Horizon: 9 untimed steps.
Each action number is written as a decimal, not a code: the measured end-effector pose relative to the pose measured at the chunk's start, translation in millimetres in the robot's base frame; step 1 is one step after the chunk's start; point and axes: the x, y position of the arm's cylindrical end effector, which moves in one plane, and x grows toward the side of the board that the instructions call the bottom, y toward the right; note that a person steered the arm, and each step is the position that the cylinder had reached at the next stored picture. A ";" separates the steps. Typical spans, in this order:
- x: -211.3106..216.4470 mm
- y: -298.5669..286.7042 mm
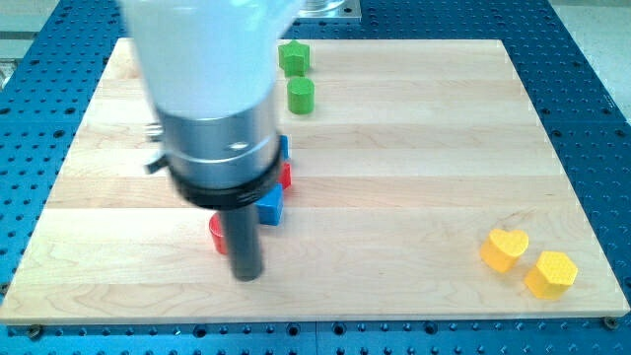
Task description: Separate the blue cube from the red star
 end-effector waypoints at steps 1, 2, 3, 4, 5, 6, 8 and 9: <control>-28.1 -57.7; -69.0 -37.8; -73.0 27.2; -84.6 101.0; -89.2 72.3; -47.6 72.3; -90.8 187.7; -153.7 221.6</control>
